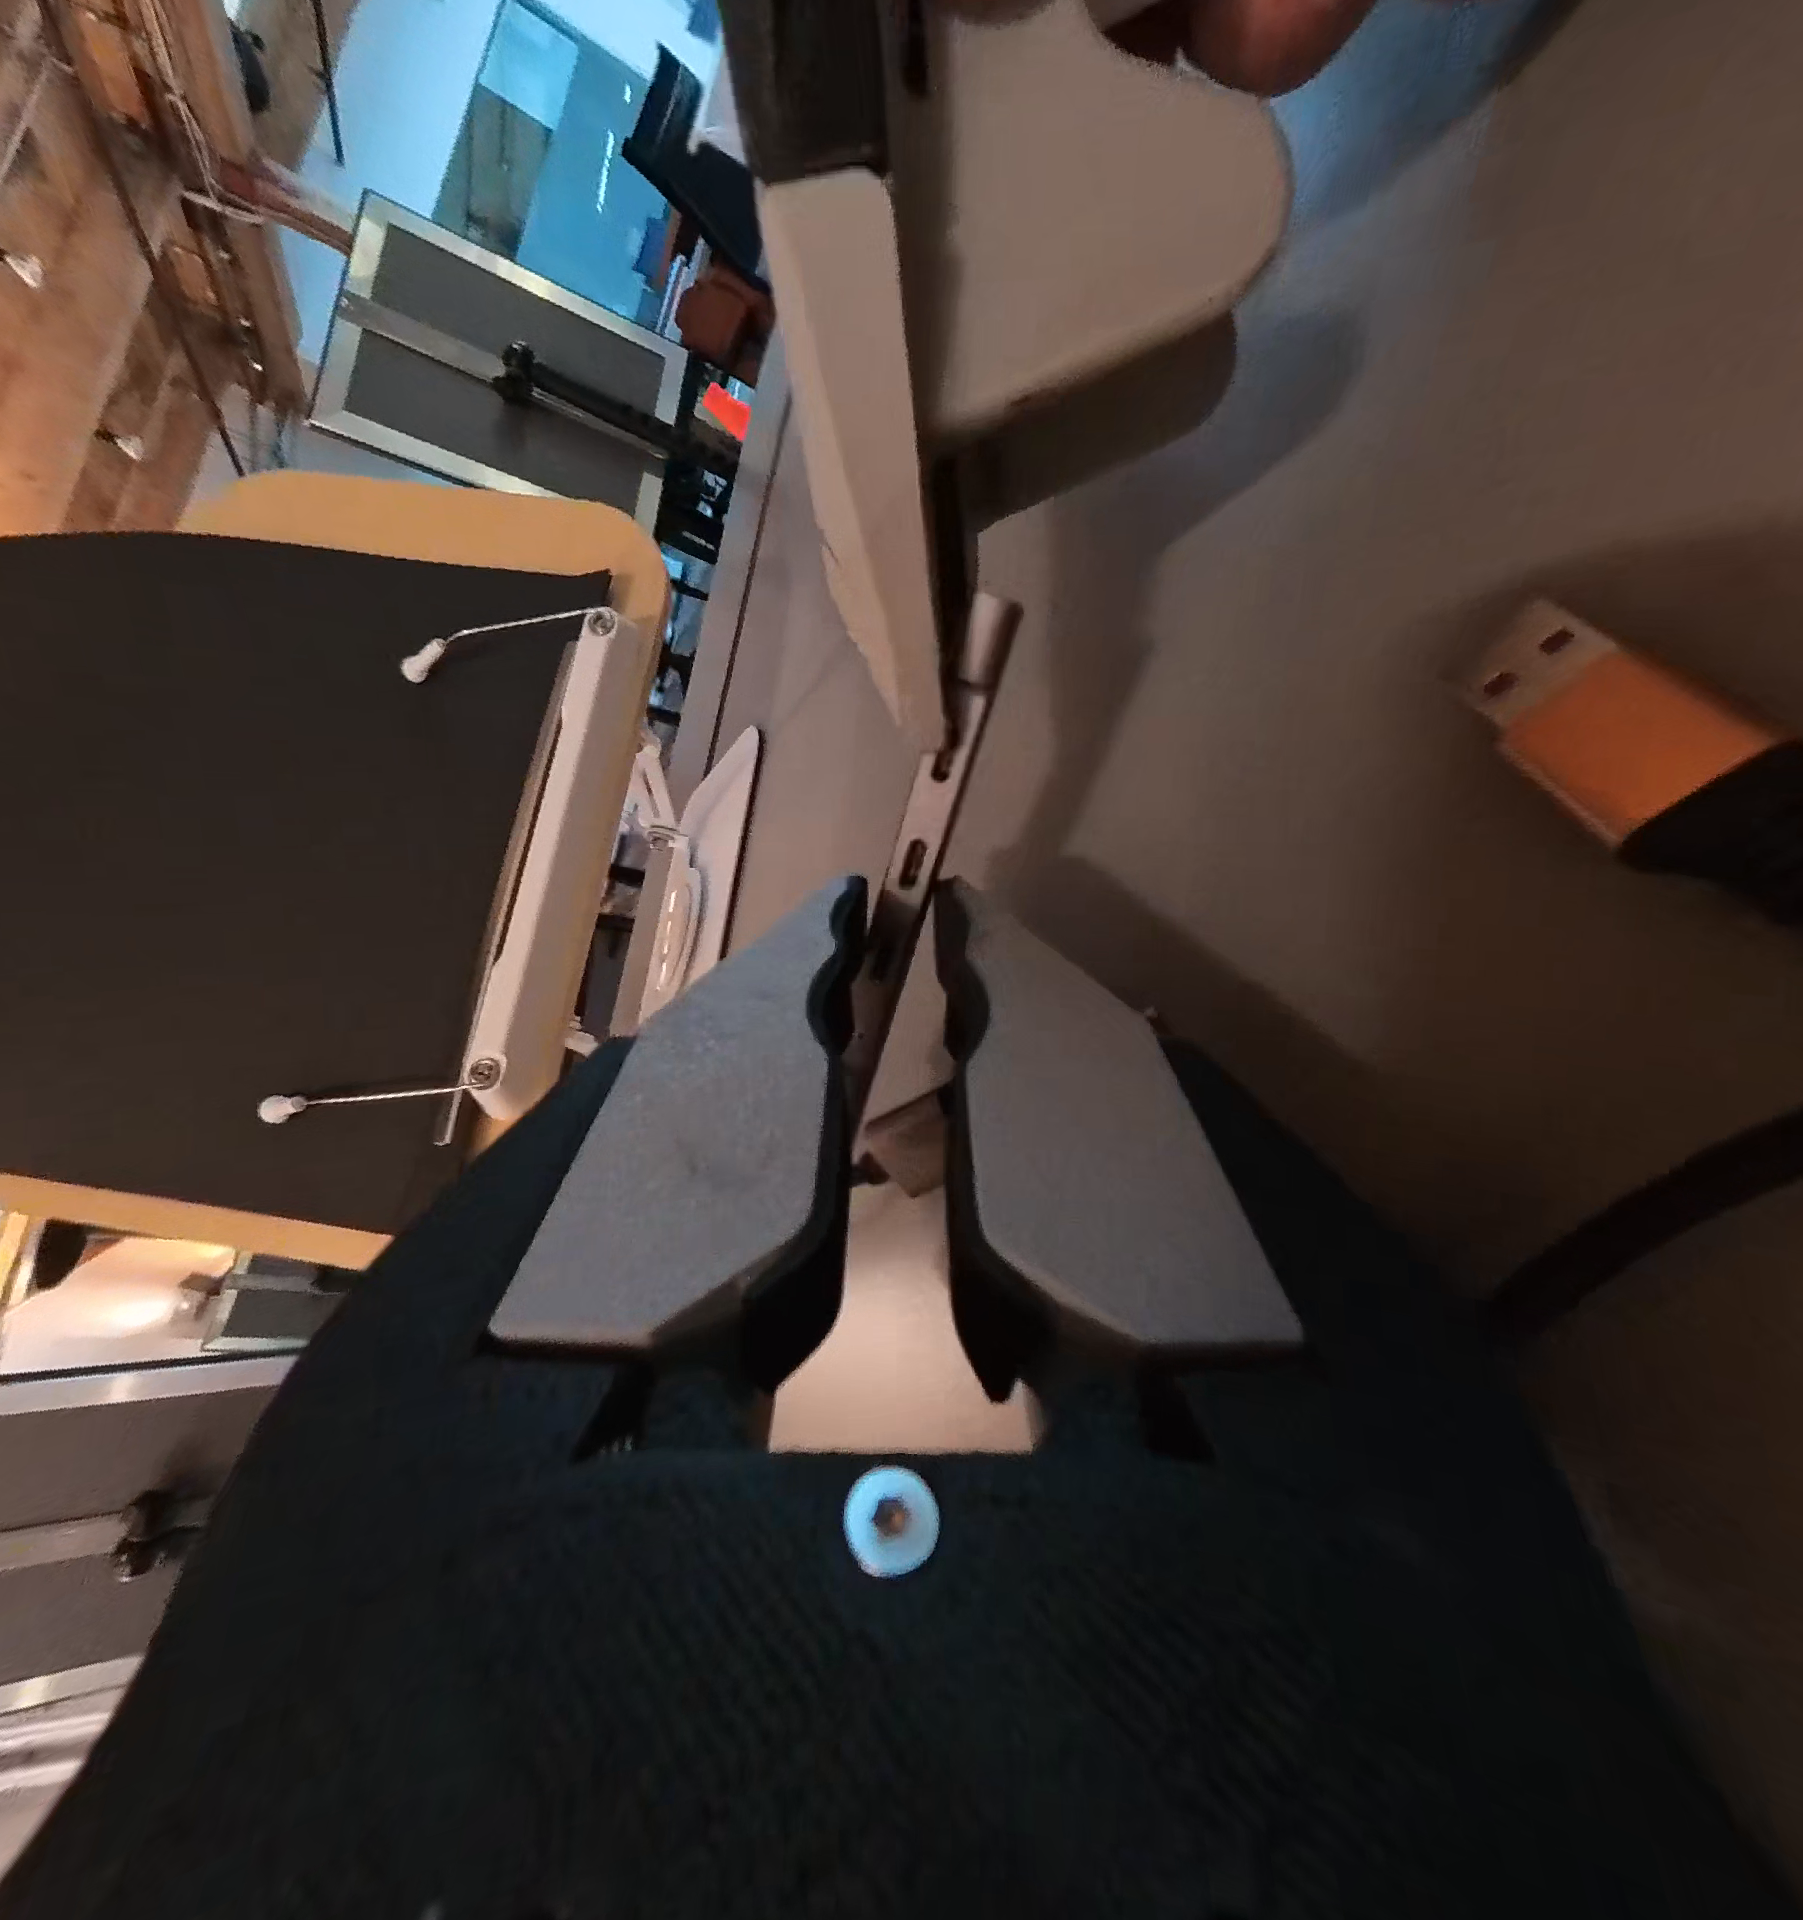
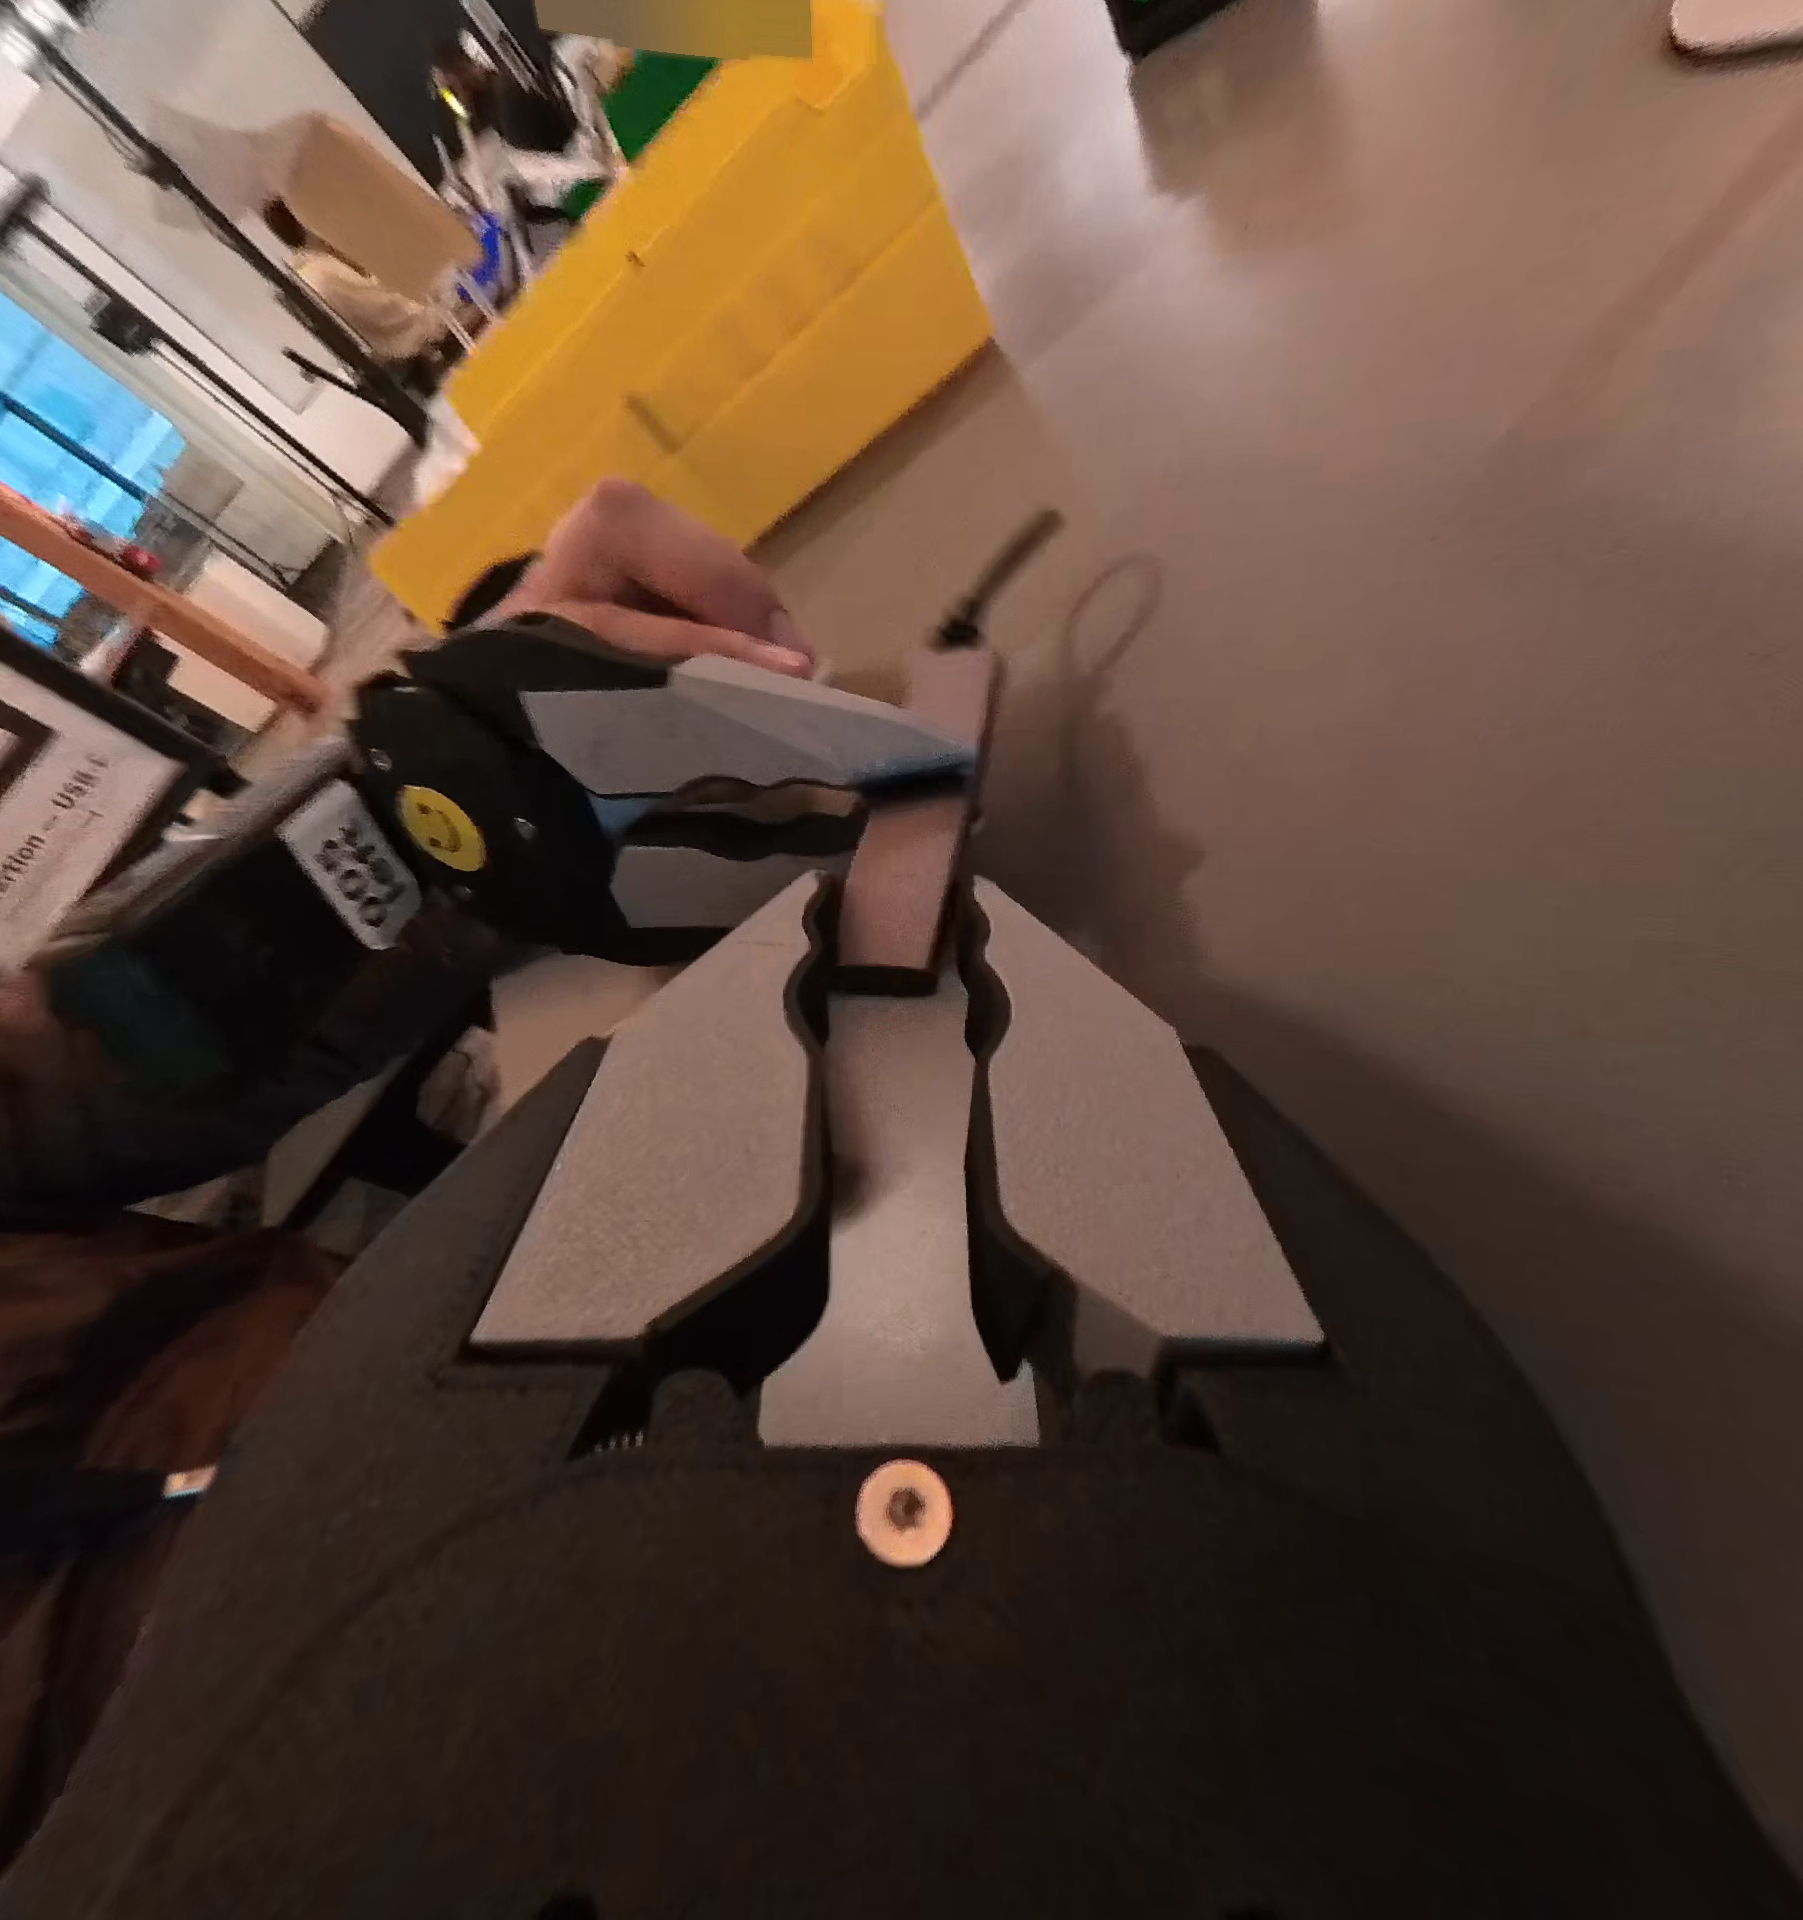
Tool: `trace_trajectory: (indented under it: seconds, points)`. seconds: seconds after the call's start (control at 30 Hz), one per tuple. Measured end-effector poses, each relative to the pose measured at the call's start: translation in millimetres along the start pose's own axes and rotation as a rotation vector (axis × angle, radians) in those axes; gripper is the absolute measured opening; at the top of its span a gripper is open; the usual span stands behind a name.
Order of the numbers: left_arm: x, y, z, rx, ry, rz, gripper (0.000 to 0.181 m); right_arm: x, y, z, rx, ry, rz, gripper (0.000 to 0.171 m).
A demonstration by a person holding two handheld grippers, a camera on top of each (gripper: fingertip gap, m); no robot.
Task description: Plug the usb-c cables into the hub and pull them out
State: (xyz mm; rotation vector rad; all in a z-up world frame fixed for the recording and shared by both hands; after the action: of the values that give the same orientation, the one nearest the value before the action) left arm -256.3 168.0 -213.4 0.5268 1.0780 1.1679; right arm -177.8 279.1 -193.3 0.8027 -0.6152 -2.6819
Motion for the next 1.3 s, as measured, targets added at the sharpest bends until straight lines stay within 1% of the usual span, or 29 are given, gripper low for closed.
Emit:
trace_trajectory:
  seconds: [0.07, 0.1, 0.13, 0.17, 0.23, 0.27, 0.33, 0.4, 0.47, 0.53, 0.7, 0.73, 0.9, 1.0, 1.07, 1.13, 1.27, 1.3]
  points:
    - [-4, 5, 1, 0.004, -0.034, 0.013, 0.008, -10, 12, 10, 0.011, -0.069, 0.077, 0.018]
    - [-7, 8, 2, -0.007, -0.066, 0.018, 0.007, -17, 19, 15, 0.011, -0.103, 0.137, 0.007]
    - [-10, 11, 3, -0.029, -0.093, 0.013, 0.007, -25, 27, 21, 0.01, -0.14, 0.19, 0.008]
    - [-13, 14, 5, -0.052, -0.129, 0.011, 0.007, -34, 32, 26, 0.012, -0.171, 0.214, 0.017]
    - [-21, 19, 7, -0.084, -0.246, 0.013, 0.007, -51, 35, 33, 0.001, -0.207, 0.18, 0.026]
    - [-25, 21, 8, -0.099, -0.279, 0.024, 0.007, -59, 35, 35, -0.014, -0.216, 0.141, 0.028]
    - [-30, 25, 6, -0.123, -0.282, 0.047, 0.007, -72, 37, 37, -0.056, -0.226, 0.075, 0.03]
    - [-32, 28, 3, -0.124, -0.275, 0.074, 0.006, -78, 44, 36, -0.093, -0.219, 0.074, 0.035]
    - [-32, 30, 2, -0.13, -0.263, 0.094, 0.007, -76, 55, 35, -0.124, -0.197, 0.101, 0.04]
    - [-32, 29, 3, -0.12, -0.253, 0.096, 0.007, -69, 63, 32, -0.166, -0.162, 0.088, 0.041]
    - [-34, 24, 14, -0.074, -0.257, 0.107, 0.007, -43, 66, 26, -0.281, -0.134, -0.092, 0.03]
    - [-35, 22, 16, -0.065, -0.262, 0.104, 0.007, -38, 66, 24, -0.287, -0.119, -0.094, 0.036]
    - [-36, 19, 19, -0.027, -0.241, 0.097, 0.007, -21, 68, 17, -0.245, -0.086, 0.001, 0.038]
    - [-36, 17, 19, 0.004, -0.225, 0.1, 0.007, -15, 67, 15, -0.233, -0.073, 0.02, 0.045]
    - [-36, 17, 20, 0.018, -0.214, 0.104, 0.007, -15, 64, 16, -0.23, -0.073, 0.013, 0.043]
    - [-37, 16, 21, 0.027, -0.215, 0.107, 0.007, -17, 59, 17, -0.229, -0.084, -0.028, 0.031]
    - [-39, 16, 24, 0.042, -0.225, 0.119, 0.007, -26, 48, 20, -0.203, -0.117, -0.08, 0.017]
    - [-41, 16, 25, 0.036, -0.238, 0.12, 0.007, -28, 45, 20, -0.194, -0.128, -0.091, 0.011]
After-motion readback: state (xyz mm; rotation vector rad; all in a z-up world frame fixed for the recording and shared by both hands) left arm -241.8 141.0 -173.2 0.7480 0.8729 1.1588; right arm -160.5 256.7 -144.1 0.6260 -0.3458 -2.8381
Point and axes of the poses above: each gripper's, where its closed fingertips meet, x out along the fingers, z out of its top, y = z × x across the jaws, the point moved 8 cm from there along -x, back along the fingers, and after that the axes turned 10 degrees about -z, right-handed, at the moved point
